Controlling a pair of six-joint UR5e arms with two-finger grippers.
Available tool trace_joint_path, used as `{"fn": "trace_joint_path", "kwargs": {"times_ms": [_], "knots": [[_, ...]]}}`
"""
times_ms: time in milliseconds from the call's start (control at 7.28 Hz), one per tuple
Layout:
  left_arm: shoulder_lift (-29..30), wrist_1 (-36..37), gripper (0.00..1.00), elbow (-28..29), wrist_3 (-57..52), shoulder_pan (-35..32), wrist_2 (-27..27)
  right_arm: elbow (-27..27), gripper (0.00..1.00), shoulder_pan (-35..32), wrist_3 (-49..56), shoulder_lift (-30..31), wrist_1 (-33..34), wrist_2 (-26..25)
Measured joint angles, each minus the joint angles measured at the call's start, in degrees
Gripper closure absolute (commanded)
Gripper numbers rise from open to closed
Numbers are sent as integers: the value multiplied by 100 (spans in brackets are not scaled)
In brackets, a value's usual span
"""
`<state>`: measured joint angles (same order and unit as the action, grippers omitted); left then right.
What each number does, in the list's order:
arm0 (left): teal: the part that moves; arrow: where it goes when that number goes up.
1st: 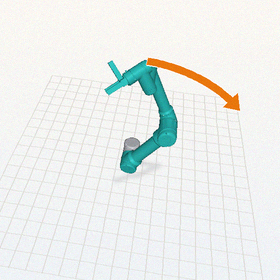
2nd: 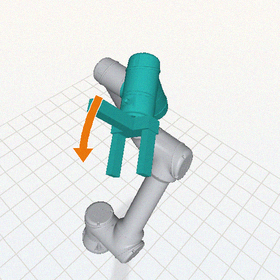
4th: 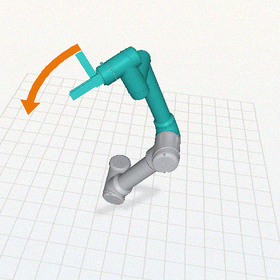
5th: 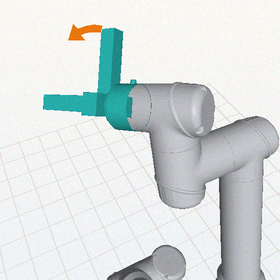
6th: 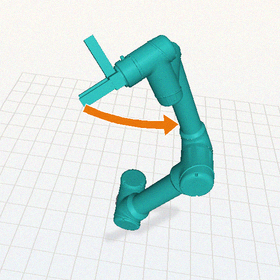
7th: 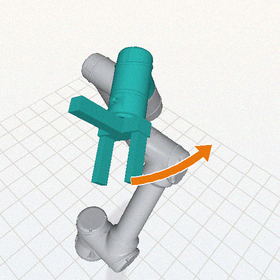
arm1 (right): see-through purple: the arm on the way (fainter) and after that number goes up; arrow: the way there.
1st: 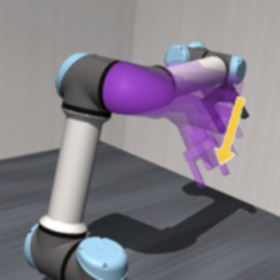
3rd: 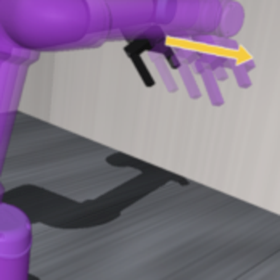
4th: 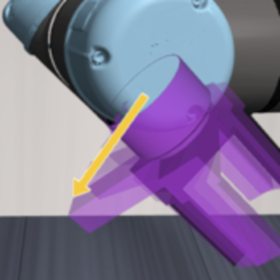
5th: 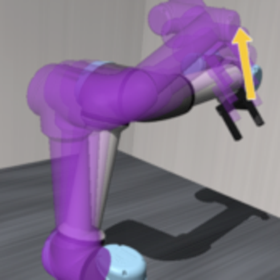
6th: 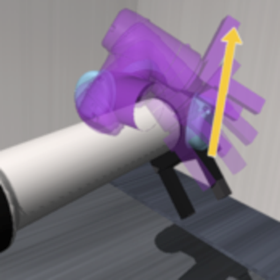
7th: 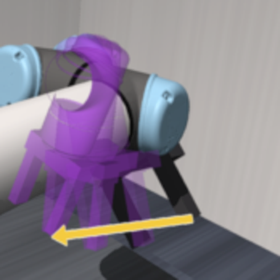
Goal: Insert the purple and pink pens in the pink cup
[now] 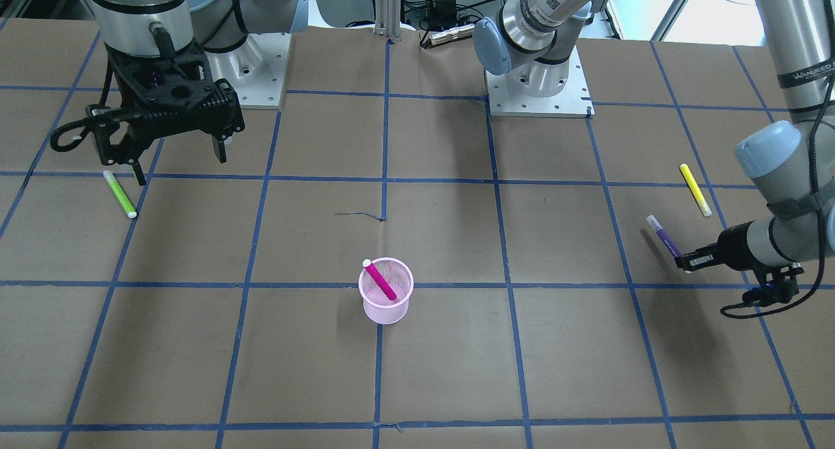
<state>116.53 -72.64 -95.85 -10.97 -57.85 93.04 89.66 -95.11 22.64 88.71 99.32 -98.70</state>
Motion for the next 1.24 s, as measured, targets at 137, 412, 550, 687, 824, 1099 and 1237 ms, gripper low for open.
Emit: {"fn": "trace_joint_path", "kwargs": {"times_ms": [137,412,550,687,824,1099,1237], "knots": [[-194,-232,100,158,509,-226,-135,2,0,3,-1182,62,-342,254],[-630,-555,100,458,1673,-978,-204,2,0,4,-3099,159,-698,863],[-836,-573,100,513,2281,-1442,-191,4,0,5,-3668,201,-728,1032],[-1019,-532,100,537,2856,-1898,-159,6,0,6,-3916,218,-718,1103],[-1183,-372,100,543,3327,-2340,-4,6,0,12,-3985,225,-707,1127],[-1299,302,100,541,3978,-3212,579,2,0,17,-3875,237,-674,1151],[-1243,665,100,537,4434,-3623,753,4,0,19,-3781,239,-665,1155]]}}
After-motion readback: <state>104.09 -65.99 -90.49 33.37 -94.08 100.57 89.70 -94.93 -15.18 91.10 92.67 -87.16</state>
